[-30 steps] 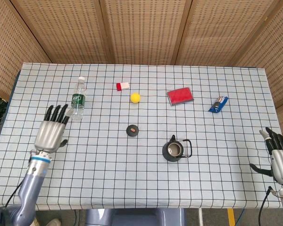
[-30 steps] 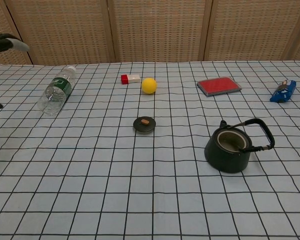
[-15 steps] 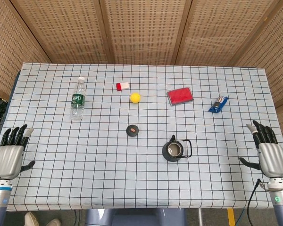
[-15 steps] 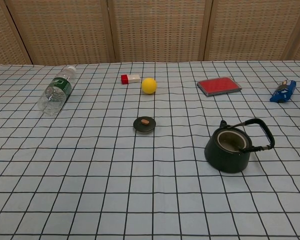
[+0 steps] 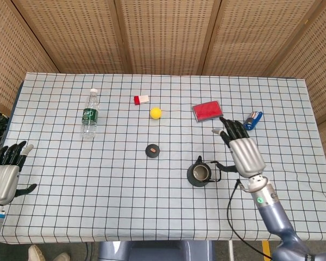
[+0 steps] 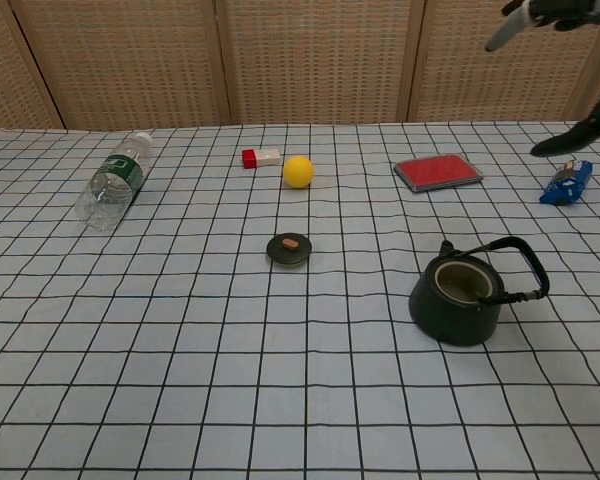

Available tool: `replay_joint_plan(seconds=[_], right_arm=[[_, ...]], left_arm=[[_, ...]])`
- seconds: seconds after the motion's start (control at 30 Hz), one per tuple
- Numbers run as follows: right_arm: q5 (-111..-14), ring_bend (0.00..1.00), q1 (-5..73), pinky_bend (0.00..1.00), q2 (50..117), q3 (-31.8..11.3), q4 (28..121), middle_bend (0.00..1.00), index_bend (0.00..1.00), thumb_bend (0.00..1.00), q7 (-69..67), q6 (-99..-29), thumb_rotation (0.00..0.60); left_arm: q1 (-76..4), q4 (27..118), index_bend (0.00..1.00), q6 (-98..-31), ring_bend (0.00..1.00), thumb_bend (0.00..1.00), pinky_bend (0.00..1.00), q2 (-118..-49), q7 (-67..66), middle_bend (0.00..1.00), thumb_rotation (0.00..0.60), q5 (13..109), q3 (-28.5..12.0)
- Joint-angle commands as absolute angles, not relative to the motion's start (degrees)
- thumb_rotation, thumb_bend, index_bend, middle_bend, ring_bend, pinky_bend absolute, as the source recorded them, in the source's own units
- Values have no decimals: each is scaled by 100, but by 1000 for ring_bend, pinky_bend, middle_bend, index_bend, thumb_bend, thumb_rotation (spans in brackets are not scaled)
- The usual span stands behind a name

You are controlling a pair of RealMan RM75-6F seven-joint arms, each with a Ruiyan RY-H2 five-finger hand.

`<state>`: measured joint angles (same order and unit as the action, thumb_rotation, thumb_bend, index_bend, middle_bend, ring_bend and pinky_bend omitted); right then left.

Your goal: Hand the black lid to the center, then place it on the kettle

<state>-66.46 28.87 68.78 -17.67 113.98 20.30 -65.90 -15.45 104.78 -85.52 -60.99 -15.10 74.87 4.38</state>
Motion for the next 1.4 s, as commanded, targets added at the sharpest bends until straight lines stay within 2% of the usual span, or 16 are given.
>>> replay_joint_plan(seconds=[0.03,0.17,0.3,0.43,0.87,1.4], right_arm=[[-5418,0,3872,0,7659,-2162,11445,2,242,160,2966,-6160,600],[-4788,0,4448,0,8268,-2179,11015,8,243,171,3531,-6184,600],[-4140,0,4908,0,8861,-2159,10451,11,244,249,3831,-6155,600],[-3711,0,5226,0,9360,-2108,9825,14,246,287,3870,-6060,600],[-3658,0,5532,0,10334,-1893,8142,18,273,291,3412,-5728,600],[-3829,0,5822,0,11052,-1922,6895,34,319,331,3061,-5284,600]], left_arm=[[-1526,10475,0,-8481,0,103,0,-6072,-1452,0,600,7539,407],[-1501,10457,0,-8395,0,102,0,-6044,-1385,0,600,7550,347],[-1480,10429,0,-8289,0,102,0,-6013,-1295,0,600,7489,272],[-1482,10385,0,-8119,0,102,0,-5979,-1181,0,600,7364,181],[-1482,10306,0,-7767,0,102,0,-5896,-962,0,600,7253,11],[-1468,10267,0,-7462,0,103,0,-5827,-818,0,600,7151,-130]])
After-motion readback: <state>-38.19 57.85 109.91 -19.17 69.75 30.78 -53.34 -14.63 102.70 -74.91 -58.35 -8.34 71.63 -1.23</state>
